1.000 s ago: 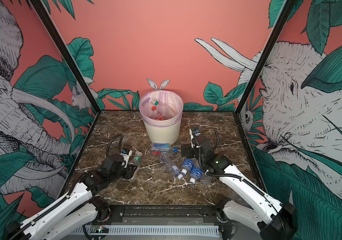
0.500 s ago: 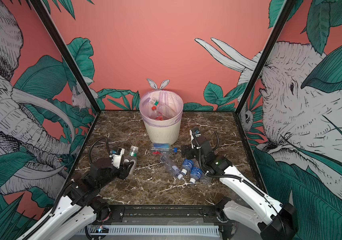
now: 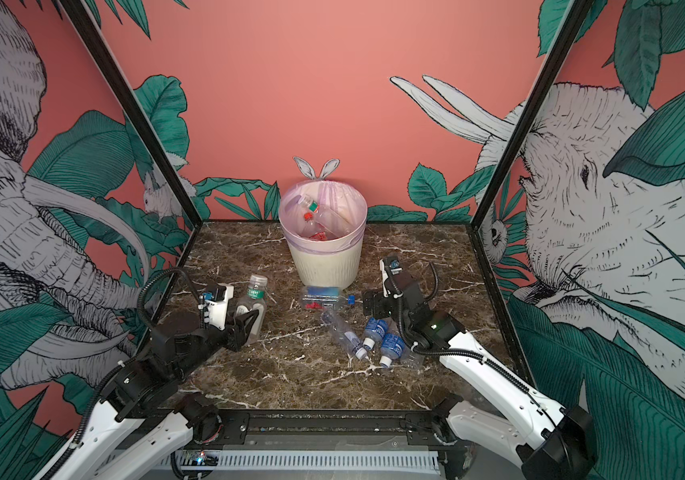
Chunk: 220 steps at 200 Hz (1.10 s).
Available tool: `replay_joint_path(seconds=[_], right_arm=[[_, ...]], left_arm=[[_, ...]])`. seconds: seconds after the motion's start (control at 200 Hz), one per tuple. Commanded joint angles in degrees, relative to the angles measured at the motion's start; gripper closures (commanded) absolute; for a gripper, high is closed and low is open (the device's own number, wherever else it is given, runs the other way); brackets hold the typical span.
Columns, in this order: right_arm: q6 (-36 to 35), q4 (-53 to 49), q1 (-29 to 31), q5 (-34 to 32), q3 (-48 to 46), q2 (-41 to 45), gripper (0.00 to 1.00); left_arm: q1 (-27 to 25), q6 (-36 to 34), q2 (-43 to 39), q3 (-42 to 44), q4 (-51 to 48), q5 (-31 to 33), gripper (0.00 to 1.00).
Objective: Throw the plastic bottles in the bin
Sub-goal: 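Lift the green-label bottle and carry it over the bin with left gripper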
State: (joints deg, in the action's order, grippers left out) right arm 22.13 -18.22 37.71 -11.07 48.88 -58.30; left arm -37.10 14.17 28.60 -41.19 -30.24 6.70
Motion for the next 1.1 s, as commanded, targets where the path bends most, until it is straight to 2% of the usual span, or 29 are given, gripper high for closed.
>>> replay_joint_path(seconds=[0.0,0.25,0.38,0.48,0.505,0.525,0.59,0.63,0.71,0.78,0.92,1.095], right_arm=[[0.23,1.87,-0.19,0.17,-0.85,0.95,0.06],[-0.16,1.56,-0.27,0.13,-0.85,1.50,0.06],[-0.20,1.50,-0.27,0.26,-0.63,1.79,0.06],[-0.07,1.49,-0.27,0.63,-0.11,1.63,0.06],[0.01,1.45,-0.28,0.77,-0.02,1.53,0.06],[0.11,1.51,-0.30,0.91,0.11,1.45,0.06],[0.37,1.39,-0.24,1.22,0.55,1.35,0.06],[0.60,1.18,-0.28,1.27,0.85,1.50,0.06],[0.98,0.53,-0.27,1.53,0.96,2.32,0.06],[1.24,-0.10,-0.23,1.72,0.66,3.22,0.05],[1.17,-0.59,-0.28,2.40,-0.60,4.38,0.05],[0.04,-0.09,-0.19,6.54,-1.07,2.27,0.05]], left_arm=[[-0.25,-1.56,2.14,-4.20,-0.37,0.50,0.52],[-0.25,-6.74,13.99,-17.90,4.23,0.81,0.54],[-0.21,-10.42,26.50,-31.11,7.25,-0.75,0.54],[-0.15,-13.42,40.01,-45.52,8.67,-2.41,0.53],[0.07,-13.90,43.53,-49.37,8.74,-2.93,0.51],[0.42,-14.14,46.42,-52.03,8.75,-3.38,0.45],[1.90,-13.88,55.94,-63.00,6.66,-4.12,0.16],[3.07,-12.99,61.09,-68.82,4.55,-4.88,0.03],[5.16,-10.87,67.87,-76.29,1.88,-6.60,0.01],[6.07,-9.62,68.71,-76.74,2.21,-7.77,0.00],[6.08,-9.09,61.79,-66.39,9.86,-8.34,0.00],[6.08,-7.99,54.56,-58.63,11.60,-8.48,0.01]])
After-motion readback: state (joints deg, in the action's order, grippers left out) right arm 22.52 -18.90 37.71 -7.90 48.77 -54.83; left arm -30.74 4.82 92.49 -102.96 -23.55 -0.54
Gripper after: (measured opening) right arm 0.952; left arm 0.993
